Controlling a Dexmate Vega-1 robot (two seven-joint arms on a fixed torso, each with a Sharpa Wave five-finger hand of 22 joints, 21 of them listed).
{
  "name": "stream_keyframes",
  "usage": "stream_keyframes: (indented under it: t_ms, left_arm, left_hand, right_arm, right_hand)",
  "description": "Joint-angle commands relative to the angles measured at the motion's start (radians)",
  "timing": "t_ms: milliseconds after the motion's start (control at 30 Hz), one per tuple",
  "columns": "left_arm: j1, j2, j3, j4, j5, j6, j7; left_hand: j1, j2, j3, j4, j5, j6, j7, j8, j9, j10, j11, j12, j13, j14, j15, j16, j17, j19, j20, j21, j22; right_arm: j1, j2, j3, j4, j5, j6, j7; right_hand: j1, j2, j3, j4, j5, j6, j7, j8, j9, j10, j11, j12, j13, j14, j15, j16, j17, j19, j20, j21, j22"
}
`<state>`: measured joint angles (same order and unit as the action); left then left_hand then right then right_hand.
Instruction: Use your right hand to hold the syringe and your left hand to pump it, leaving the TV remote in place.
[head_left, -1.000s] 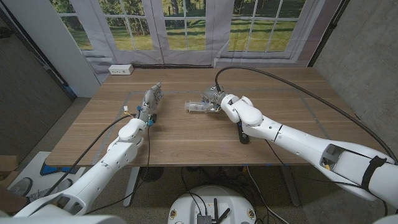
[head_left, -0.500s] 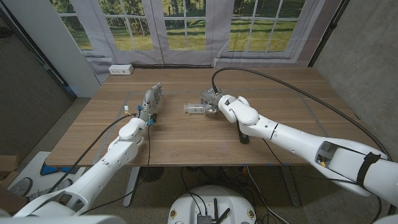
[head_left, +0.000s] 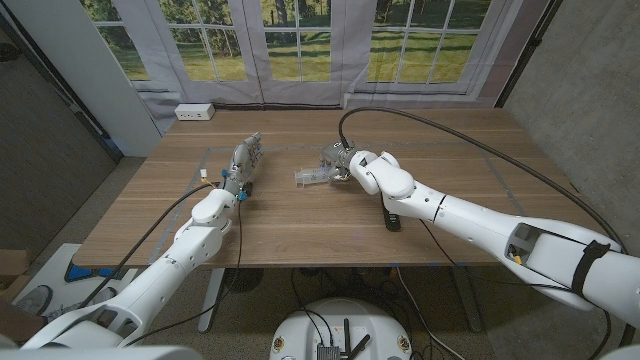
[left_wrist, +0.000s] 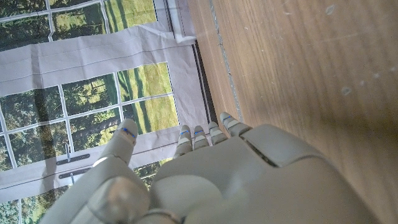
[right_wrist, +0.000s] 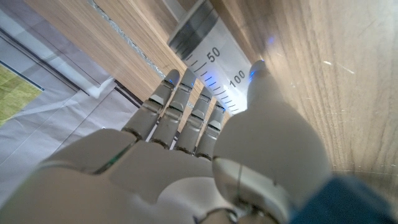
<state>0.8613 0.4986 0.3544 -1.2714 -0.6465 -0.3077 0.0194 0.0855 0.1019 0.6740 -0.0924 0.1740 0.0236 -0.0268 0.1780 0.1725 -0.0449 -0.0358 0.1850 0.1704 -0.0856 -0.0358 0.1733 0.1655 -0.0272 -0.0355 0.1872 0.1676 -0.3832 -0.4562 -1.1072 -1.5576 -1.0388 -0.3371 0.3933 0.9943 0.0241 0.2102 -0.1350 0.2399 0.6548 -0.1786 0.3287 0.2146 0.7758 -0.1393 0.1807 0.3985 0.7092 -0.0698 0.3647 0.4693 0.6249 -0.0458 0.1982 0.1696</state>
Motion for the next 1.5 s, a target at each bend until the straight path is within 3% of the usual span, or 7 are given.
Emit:
stream_keyframes:
  t_ms: [33, 233, 467, 667, 1000, 1233, 1500]
  left_arm:
    - [-0.005, -0.003, 0.003, 0.006, -0.002, 0.007, -0.004]
    - [-0.003, -0.003, 0.002, 0.004, -0.003, 0.009, 0.000]
    - [-0.004, -0.008, 0.002, 0.009, -0.004, 0.004, 0.001]
    - [-0.002, -0.006, 0.003, 0.006, -0.002, 0.004, 0.000]
    - [-0.007, 0.001, 0.008, 0.000, 0.008, 0.005, -0.004]
    - [-0.011, 0.005, 0.010, -0.003, 0.014, 0.008, -0.005]
    - [-0.013, 0.006, 0.013, -0.004, 0.019, 0.007, -0.006]
  left_hand:
    - [0.009, 0.083, 0.000, 0.007, 0.002, 0.010, 0.001, 0.006, 0.001, 0.004, 0.000, 0.007, 0.002, 0.004, -0.027, 0.008, 0.002, 0.004, -0.061, 0.004, 0.003]
    - [0.009, 0.085, 0.001, 0.010, 0.002, 0.012, 0.003, 0.006, 0.001, 0.008, 0.001, 0.008, 0.002, 0.007, -0.026, 0.009, 0.002, 0.006, -0.059, 0.004, 0.003]
    - [0.010, 0.085, 0.002, 0.013, 0.002, 0.017, 0.004, 0.007, 0.001, 0.011, 0.001, 0.009, 0.002, 0.009, -0.027, 0.008, 0.002, 0.008, -0.059, 0.005, 0.003]
    - [0.010, 0.086, 0.003, 0.015, 0.003, 0.019, 0.005, 0.007, 0.001, 0.012, 0.001, 0.008, 0.002, 0.012, -0.027, 0.009, 0.002, 0.010, -0.059, 0.006, 0.003]
    - [0.011, 0.085, 0.004, 0.017, 0.003, 0.020, 0.005, 0.007, 0.001, 0.013, 0.002, 0.008, 0.002, 0.011, -0.026, 0.007, 0.002, 0.011, -0.059, 0.005, 0.003]
    - [0.012, 0.085, 0.005, 0.019, 0.003, 0.022, 0.005, 0.006, 0.001, 0.013, 0.002, 0.007, 0.002, 0.011, -0.026, 0.007, 0.002, 0.010, -0.059, 0.005, 0.003]
    - [0.013, 0.084, 0.005, 0.020, 0.003, 0.023, 0.005, 0.006, 0.001, 0.015, 0.002, 0.007, 0.002, 0.011, -0.025, 0.006, 0.002, 0.010, -0.060, 0.005, 0.003]
  right_arm:
    - [0.016, -0.007, 0.003, -0.029, 0.017, 0.000, 0.071]
    - [0.022, -0.008, 0.005, -0.046, 0.020, -0.006, 0.110]
    - [0.038, -0.005, 0.007, -0.052, 0.038, -0.001, 0.169]
    - [0.046, -0.008, 0.016, -0.058, 0.066, 0.007, 0.198]
    - [0.046, -0.030, 0.056, -0.060, 0.166, 0.058, 0.191]
    - [0.034, -0.047, 0.085, -0.071, 0.220, 0.068, 0.152]
    - [0.025, -0.067, 0.110, -0.103, 0.266, 0.054, 0.145]
  right_hand:
    - [-0.053, -0.032, -0.015, 0.003, -0.009, -0.059, 0.004, -0.027, 0.001, -0.056, 0.020, -0.003, -0.001, -0.054, -0.127, -0.012, 0.015, -0.007, 0.030, -0.007, 0.003]
    - [-0.078, -0.034, -0.024, 0.002, -0.014, -0.150, -0.012, -0.068, 0.003, -0.150, 0.036, -0.005, -0.009, -0.136, -0.095, -0.038, 0.021, -0.026, 0.076, -0.009, 0.004]
    - [-0.091, -0.035, -0.026, -0.006, -0.022, -0.268, -0.021, -0.117, 0.003, -0.281, 0.062, -0.005, -0.023, -0.228, -0.006, -0.075, 0.012, -0.060, 0.111, -0.011, 0.004]
    - [-0.107, -0.041, -0.029, -0.007, -0.030, -0.366, -0.020, -0.145, 0.001, -0.361, 0.088, -0.002, -0.034, -0.295, 0.046, -0.106, 0.002, -0.088, 0.133, -0.011, 0.004]
    - [-0.181, -0.051, -0.043, 0.008, -0.038, -0.493, 0.012, -0.148, -0.006, -0.488, 0.139, 0.000, -0.059, -0.427, 0.187, -0.164, -0.022, -0.203, 0.199, -0.023, 0.001]
    - [-0.232, -0.057, -0.054, 0.019, -0.037, -0.543, 0.033, -0.148, -0.011, -0.546, 0.155, 0.000, -0.074, -0.488, 0.207, -0.178, -0.037, -0.245, 0.214, -0.021, 0.000]
    - [-0.259, -0.056, -0.058, 0.026, -0.036, -0.567, 0.045, -0.148, -0.014, -0.573, 0.158, -0.001, -0.083, -0.511, 0.210, -0.178, -0.045, -0.257, 0.204, -0.020, 0.000]
